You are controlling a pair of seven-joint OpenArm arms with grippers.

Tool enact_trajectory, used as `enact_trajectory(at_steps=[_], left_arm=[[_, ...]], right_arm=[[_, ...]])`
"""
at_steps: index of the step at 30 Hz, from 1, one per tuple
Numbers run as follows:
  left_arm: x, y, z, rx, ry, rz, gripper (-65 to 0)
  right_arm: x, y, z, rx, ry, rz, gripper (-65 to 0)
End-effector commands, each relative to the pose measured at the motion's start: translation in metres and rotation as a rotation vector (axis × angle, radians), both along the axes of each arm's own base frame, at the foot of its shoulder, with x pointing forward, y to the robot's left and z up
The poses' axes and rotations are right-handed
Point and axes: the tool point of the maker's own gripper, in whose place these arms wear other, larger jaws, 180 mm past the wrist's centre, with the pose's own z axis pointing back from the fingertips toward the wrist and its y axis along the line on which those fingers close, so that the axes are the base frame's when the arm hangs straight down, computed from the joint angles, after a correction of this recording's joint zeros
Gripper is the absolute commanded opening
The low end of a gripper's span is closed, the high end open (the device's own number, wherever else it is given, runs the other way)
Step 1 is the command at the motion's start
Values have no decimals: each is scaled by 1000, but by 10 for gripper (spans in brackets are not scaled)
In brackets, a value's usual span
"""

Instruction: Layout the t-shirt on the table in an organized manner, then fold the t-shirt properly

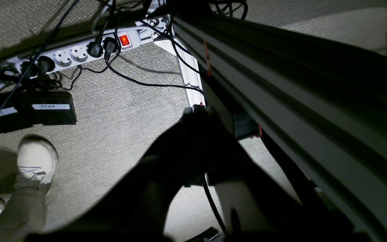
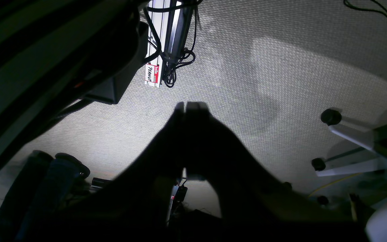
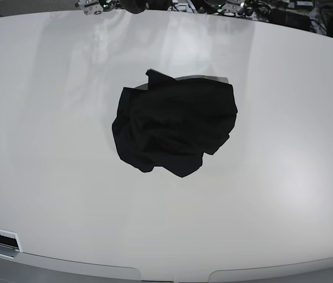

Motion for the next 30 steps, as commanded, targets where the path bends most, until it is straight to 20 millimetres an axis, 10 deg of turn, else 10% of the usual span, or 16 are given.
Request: enact_trajectory(at_steps=[1,22,30], left_arm=[[2,-5,1,-14,-5,3,-650],[3,-8,3,-11,40,-21,-650],[-56,-9,7,-33,177,-95,-650]], right_arm=[[34,-1,1,7,-60,17,-650],[41,6,7,59,-64,127,-650],[-26,-5,8,28,87,141,-650]])
